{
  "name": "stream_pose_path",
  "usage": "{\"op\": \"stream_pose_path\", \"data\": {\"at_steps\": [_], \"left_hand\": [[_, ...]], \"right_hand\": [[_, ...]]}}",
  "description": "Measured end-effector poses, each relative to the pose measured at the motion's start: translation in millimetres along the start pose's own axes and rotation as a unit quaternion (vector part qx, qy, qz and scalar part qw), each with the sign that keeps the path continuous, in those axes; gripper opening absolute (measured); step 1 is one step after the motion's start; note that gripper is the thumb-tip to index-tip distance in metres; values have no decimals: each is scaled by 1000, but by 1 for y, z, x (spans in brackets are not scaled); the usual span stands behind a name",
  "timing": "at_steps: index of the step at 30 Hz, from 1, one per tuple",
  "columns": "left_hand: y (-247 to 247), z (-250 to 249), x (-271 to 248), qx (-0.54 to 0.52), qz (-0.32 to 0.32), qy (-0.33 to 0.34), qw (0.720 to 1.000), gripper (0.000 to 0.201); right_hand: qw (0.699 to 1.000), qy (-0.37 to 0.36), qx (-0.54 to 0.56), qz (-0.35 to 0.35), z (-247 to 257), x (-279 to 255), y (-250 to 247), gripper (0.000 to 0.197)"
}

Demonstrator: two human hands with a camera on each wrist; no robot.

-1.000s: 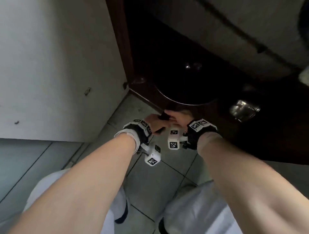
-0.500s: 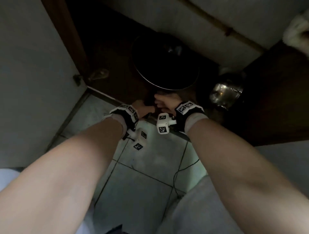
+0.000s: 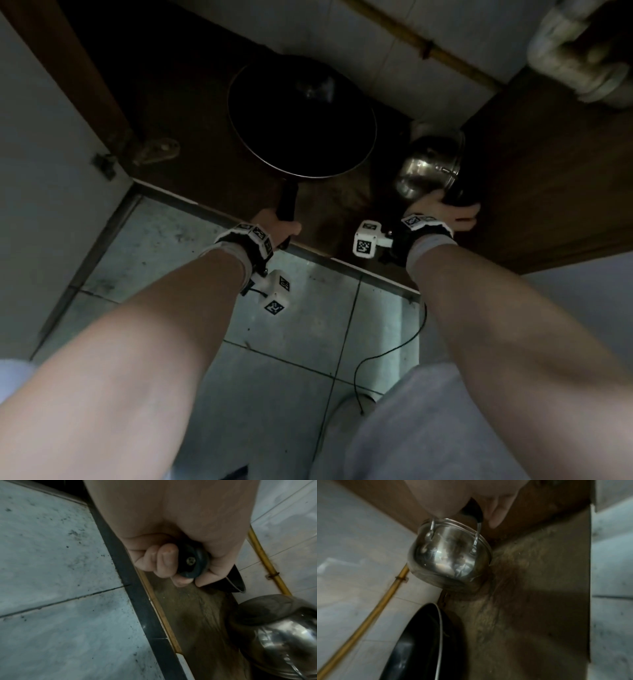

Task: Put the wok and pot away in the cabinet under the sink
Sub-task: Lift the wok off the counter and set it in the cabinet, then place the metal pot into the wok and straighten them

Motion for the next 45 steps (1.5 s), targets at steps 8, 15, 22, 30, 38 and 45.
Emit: {"op": "stream_pose_path", "data": {"at_steps": [8,15,22,30,38,45], "left_hand": [[10,2,9,-22,-19,0,1000,34],[3,6,12,-23,-30,-5,999,32],[-9,5,8,-6,-41,-9,999,39],[-9,6,7,5,-27,-12,1000,61],[-24,13,-14,-188,-8,-93,978,36],[-38,20,-22,-146,94,-69,982,40]], "right_hand": [[970,-28,47,236,-2,-7,35,61],[903,76,154,394,23,-40,74,72],[909,69,136,388,31,-46,78,84],[901,-244,-4,359,66,-83,65,74],[795,-414,-155,415,69,-155,101,64],[703,-507,-292,404,49,-187,136,71]]}}
Point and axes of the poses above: each hand's wrist, its own x-axis towards the middle knuckle, its own y-axis out of the palm, z = x × y, the point moved 7 cm from there along x, towards the middle knuckle, and after that the axes turned 5 degrees about -x, right-handed, at the moved point
